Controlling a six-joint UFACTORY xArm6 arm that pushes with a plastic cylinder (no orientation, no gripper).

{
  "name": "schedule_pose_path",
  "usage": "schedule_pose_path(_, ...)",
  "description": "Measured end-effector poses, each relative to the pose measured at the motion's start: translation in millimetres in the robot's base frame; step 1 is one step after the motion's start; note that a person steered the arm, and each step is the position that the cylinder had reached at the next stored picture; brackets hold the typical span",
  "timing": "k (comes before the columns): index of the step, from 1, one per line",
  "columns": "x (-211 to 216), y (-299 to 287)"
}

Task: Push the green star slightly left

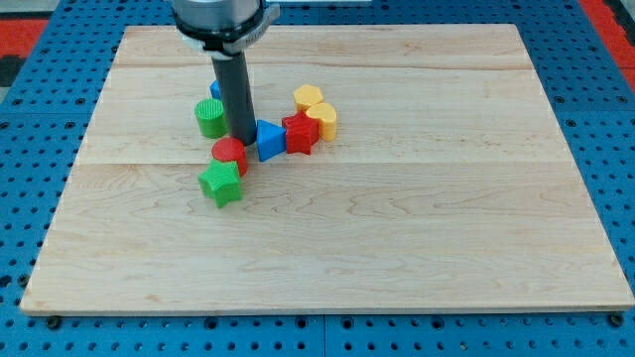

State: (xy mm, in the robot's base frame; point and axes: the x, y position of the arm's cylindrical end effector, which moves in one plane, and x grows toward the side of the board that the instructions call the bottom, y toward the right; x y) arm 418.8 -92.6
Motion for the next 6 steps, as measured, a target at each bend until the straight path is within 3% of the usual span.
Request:
schedule_pose_path(2,67.8,-12.9)
schedule_pose_path(4,111.9,90.0)
schedule_pose_path(5,154.2,28.5)
schedule_pose_path(6,156.9,-19.2)
